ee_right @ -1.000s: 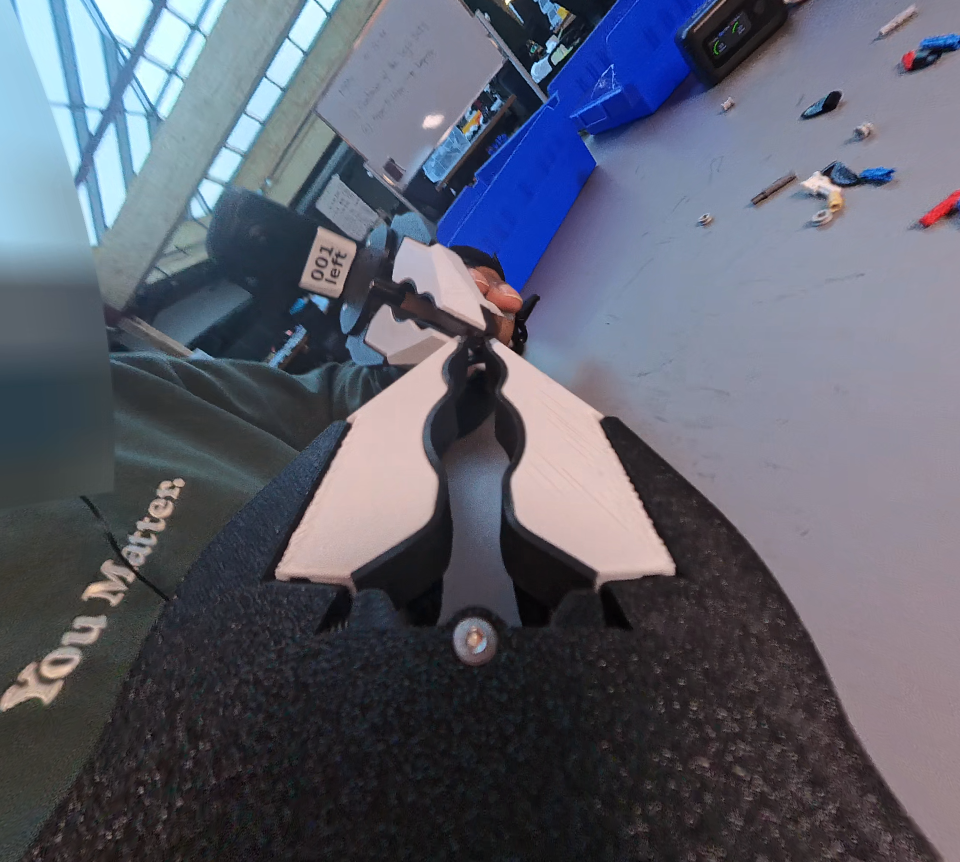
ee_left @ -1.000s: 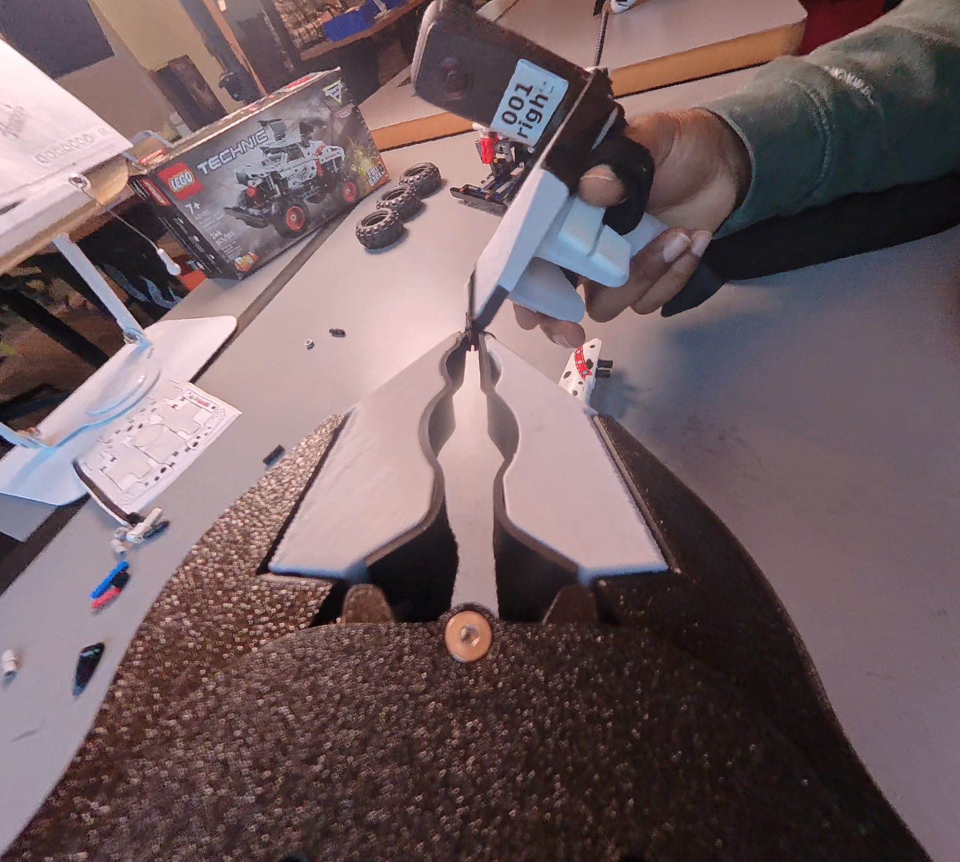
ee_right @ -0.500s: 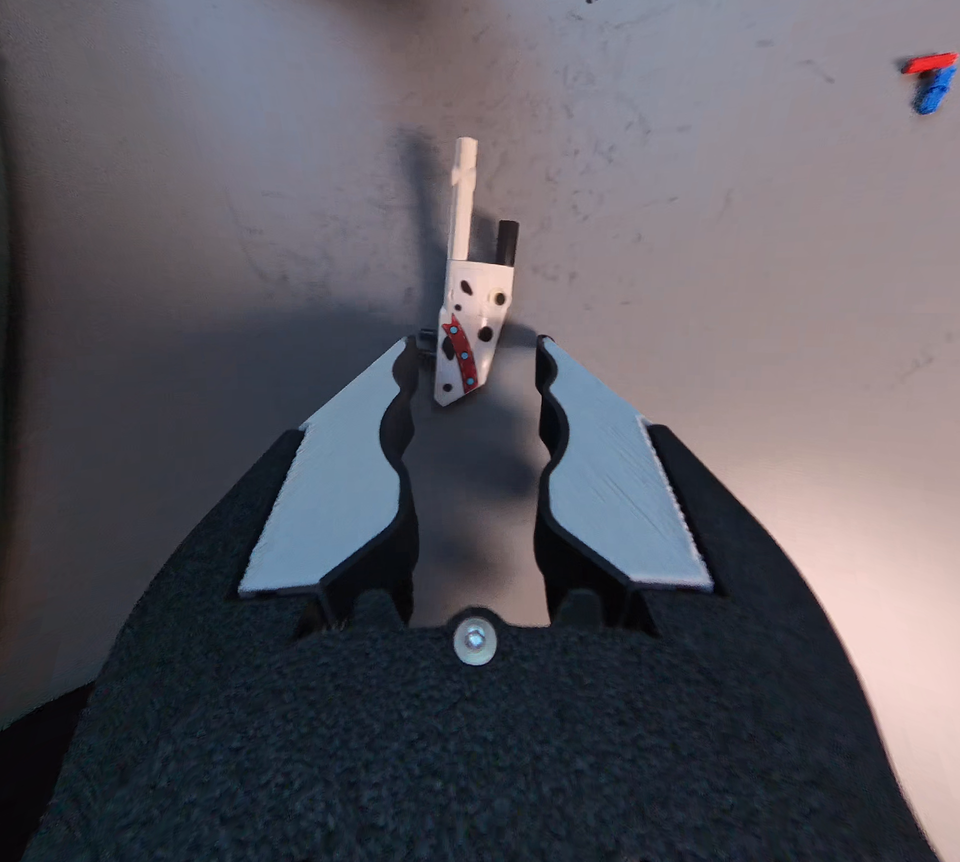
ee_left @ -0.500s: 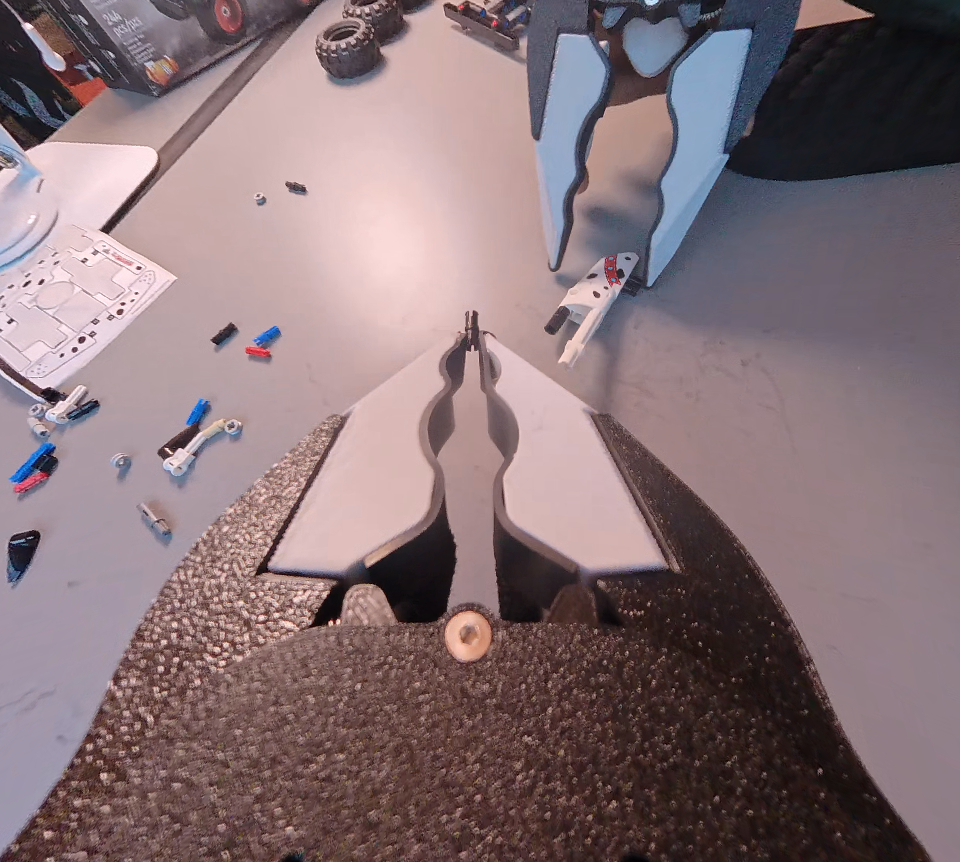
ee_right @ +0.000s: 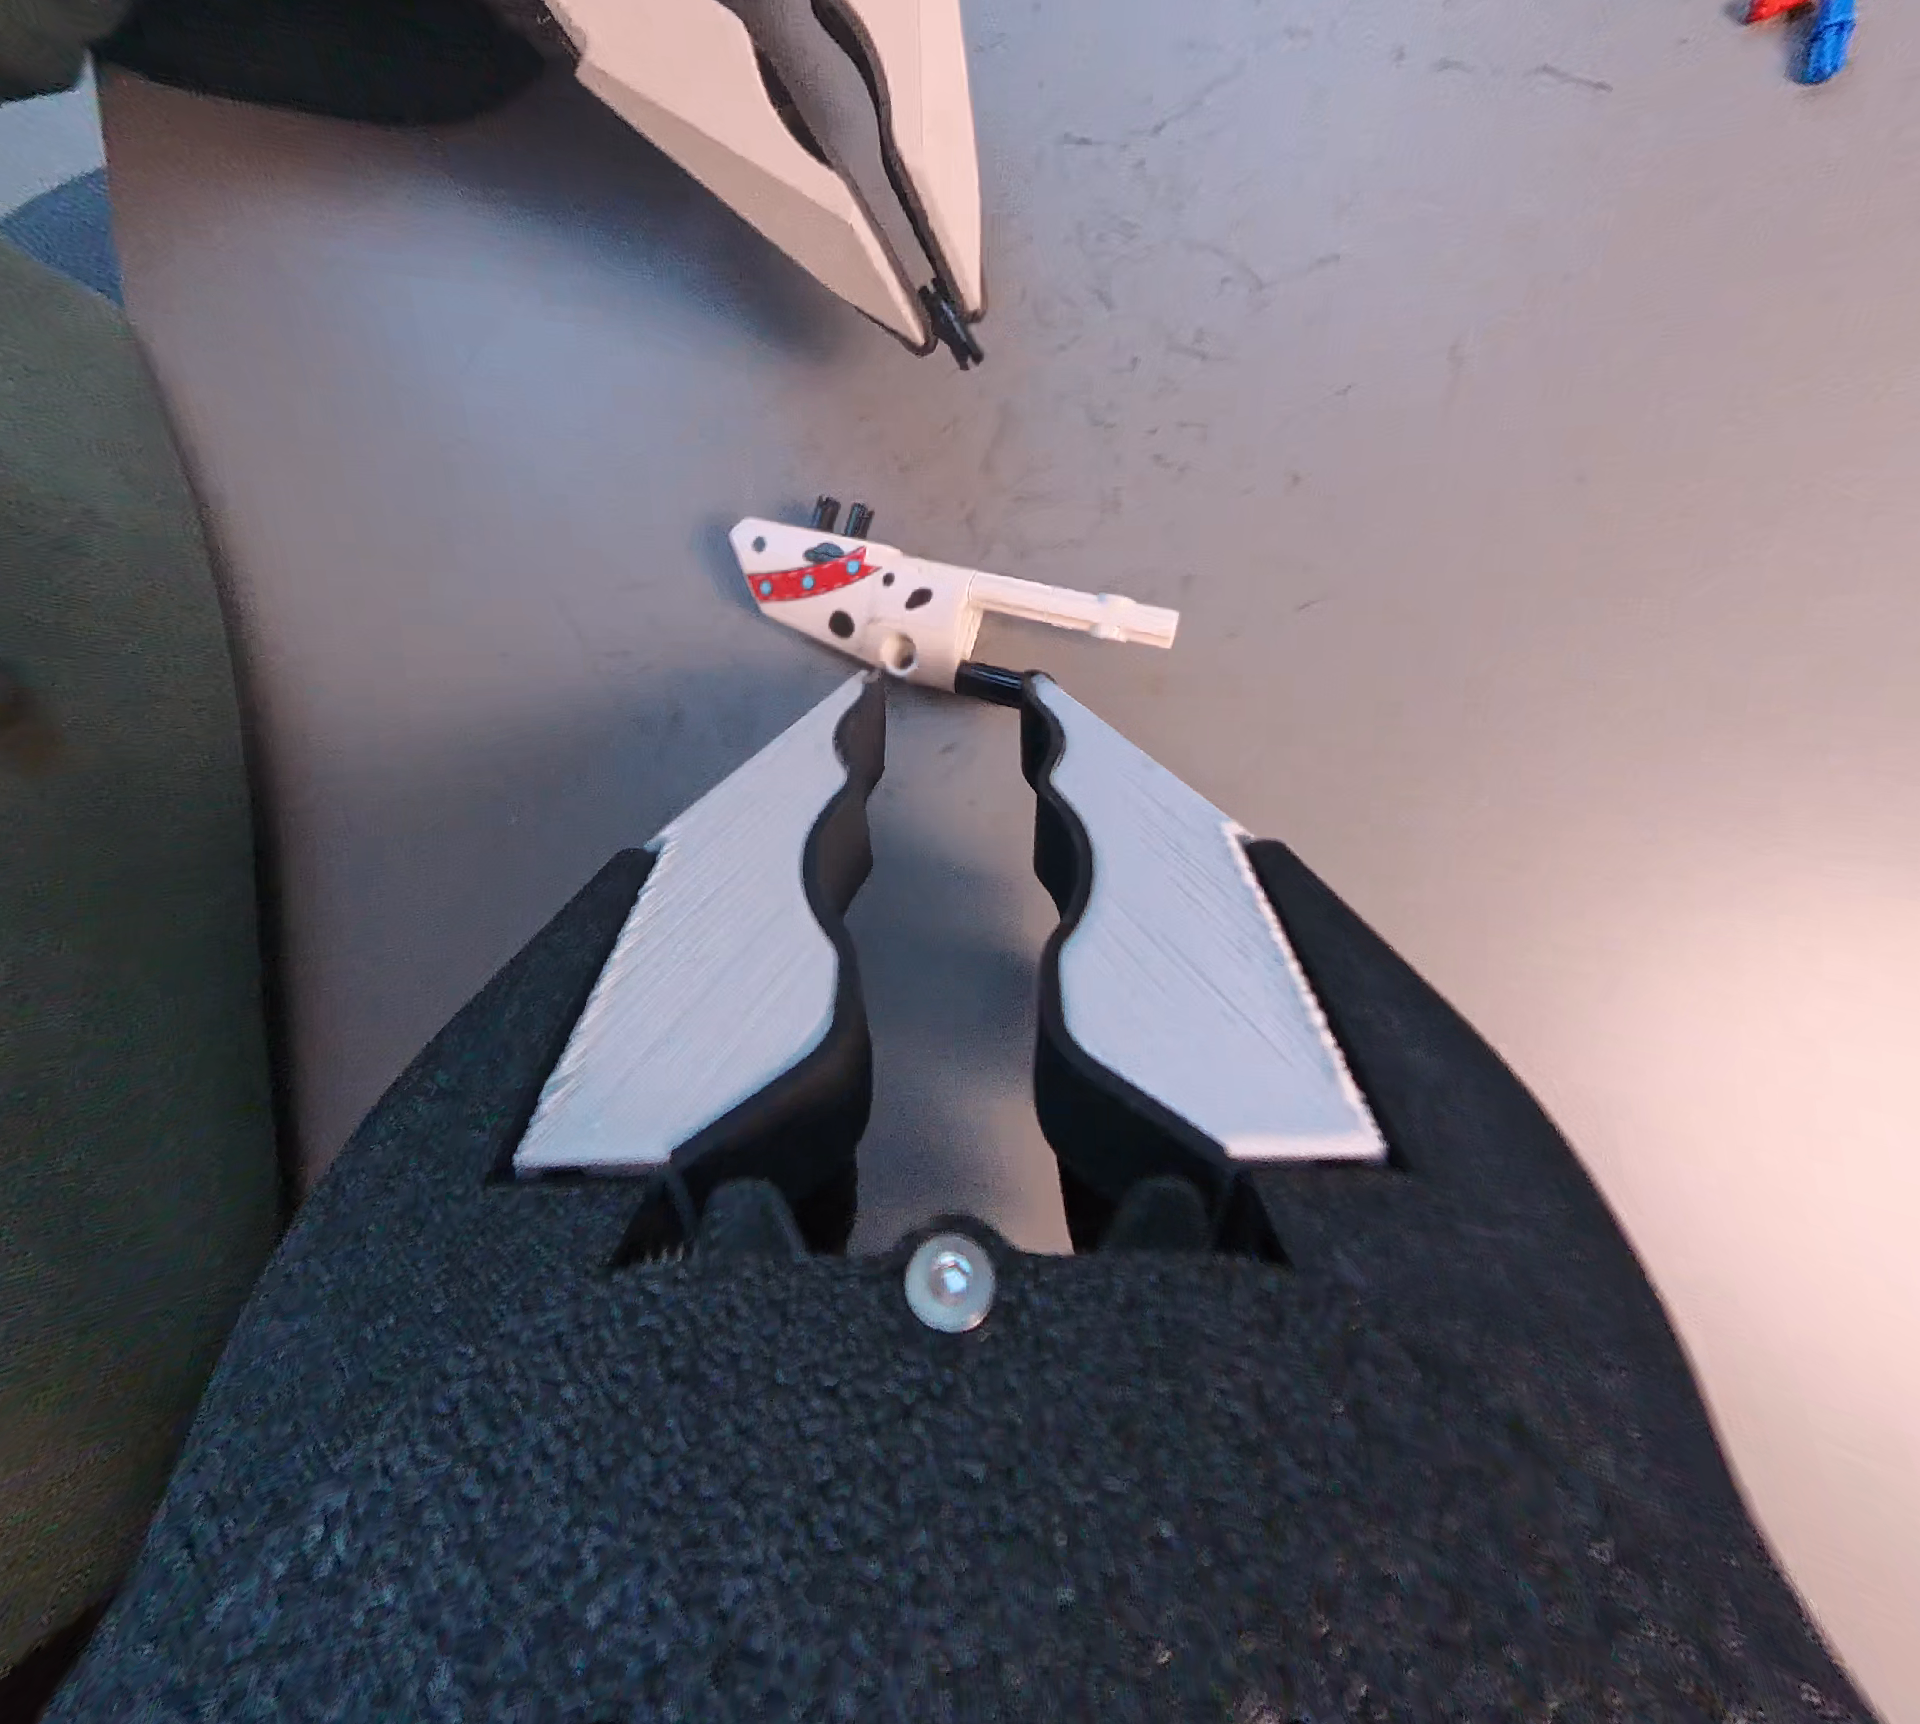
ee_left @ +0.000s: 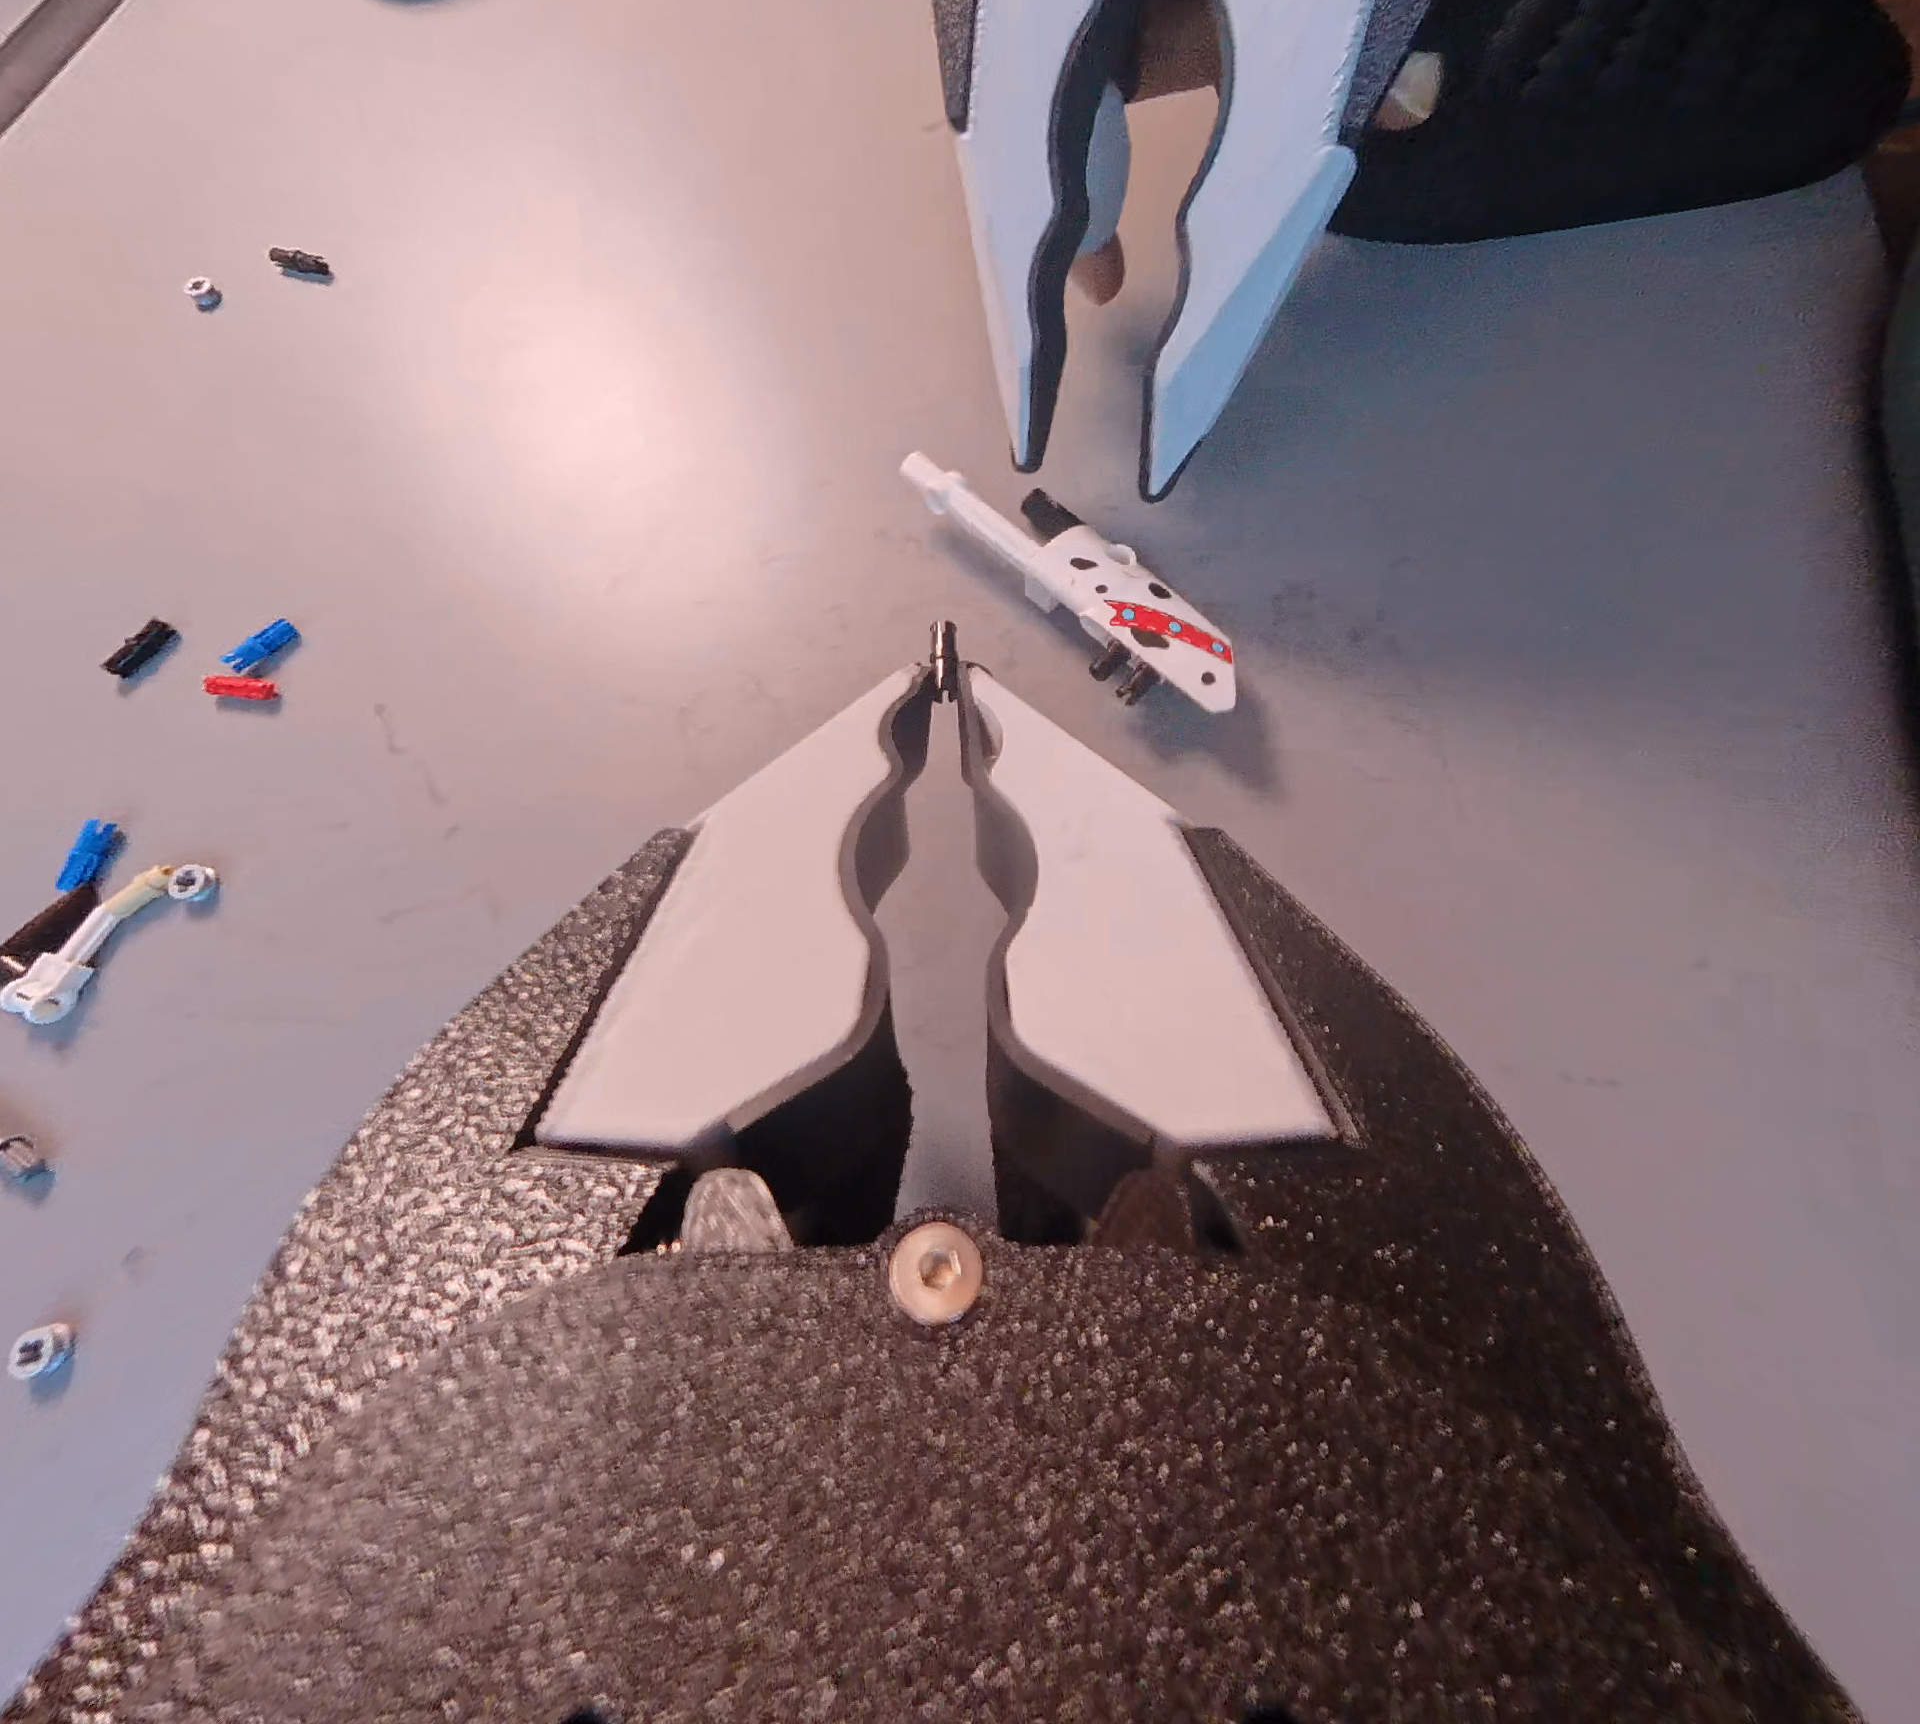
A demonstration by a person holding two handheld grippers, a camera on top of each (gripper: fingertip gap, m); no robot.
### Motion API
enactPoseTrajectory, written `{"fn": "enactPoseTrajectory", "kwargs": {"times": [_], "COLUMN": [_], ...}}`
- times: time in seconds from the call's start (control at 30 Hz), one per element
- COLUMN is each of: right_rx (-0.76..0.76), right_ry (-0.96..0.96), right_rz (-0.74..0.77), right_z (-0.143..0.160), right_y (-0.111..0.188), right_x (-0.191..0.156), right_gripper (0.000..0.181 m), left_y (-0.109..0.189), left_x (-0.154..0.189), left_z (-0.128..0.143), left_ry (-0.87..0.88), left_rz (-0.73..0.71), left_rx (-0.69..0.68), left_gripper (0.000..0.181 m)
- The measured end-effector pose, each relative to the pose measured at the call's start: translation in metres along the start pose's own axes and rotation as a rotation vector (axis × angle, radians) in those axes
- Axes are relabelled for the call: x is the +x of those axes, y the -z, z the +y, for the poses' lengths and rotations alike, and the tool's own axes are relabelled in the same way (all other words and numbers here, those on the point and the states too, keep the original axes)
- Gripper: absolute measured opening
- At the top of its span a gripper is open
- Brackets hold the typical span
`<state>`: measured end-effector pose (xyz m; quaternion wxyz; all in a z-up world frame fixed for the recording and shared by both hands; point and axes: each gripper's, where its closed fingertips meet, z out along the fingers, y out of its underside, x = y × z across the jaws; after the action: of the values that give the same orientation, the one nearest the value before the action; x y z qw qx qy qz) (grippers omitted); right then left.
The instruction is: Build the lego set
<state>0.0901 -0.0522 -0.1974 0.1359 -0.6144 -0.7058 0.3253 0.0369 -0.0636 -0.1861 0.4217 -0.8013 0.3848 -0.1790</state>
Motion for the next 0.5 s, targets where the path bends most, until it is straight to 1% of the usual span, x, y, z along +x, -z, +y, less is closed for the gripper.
{"fn": "enactPoseTrajectory", "kwargs": {"times": [0.07, 0.13, 0.2, 0.27, 0.3, 0.4, 0.5], "right_rx": [0.037, 0.062, 0.071, 0.073, 0.082, 0.121, 0.112], "right_ry": [0.011, -0.013, -0.077, -0.164, -0.197, -0.255, -0.264], "right_rz": [0.009, -0.015, -0.023, -0.051, -0.062, -0.081, -0.13], "right_z": [-0.004, -0.007, -0.006, -0.005, -0.006, -0.014, -0.021], "right_y": [-0.004, -0.004, -0.003, -0.005, -0.006, -0.009, -0.016], "right_x": [0.007, 0.007, 0.012, 0.014, 0.014, 0.017, 0.016], "right_gripper": [0.024, 0.025, 0.027, 0.036, 0.037, 0.034, 0.028], "left_y": [-0.001, -0.002, -0.004, -0.006, -0.008, -0.012, -0.014], "left_x": [-0.001, -0.001, -0.002, -0.003, -0.002, -0.001, -0.002], "left_z": [0.002, 0.002, 0.003, 0.004, 0.004, 0.002, 0.002], "left_ry": [-0.006, 0.001, 0.023, 0.039, 0.049, 0.067, 0.087], "left_rz": [-0.009, -0.007, 0.002, 0.005, 0.008, 0.025, 0.032], "left_rx": [-0.018, -0.017, -0.015, -0.019, -0.019, -0.015, -0.024], "left_gripper": [0.004, 0.004, 0.004, 0.004, 0.004, 0.004, 0.004]}}
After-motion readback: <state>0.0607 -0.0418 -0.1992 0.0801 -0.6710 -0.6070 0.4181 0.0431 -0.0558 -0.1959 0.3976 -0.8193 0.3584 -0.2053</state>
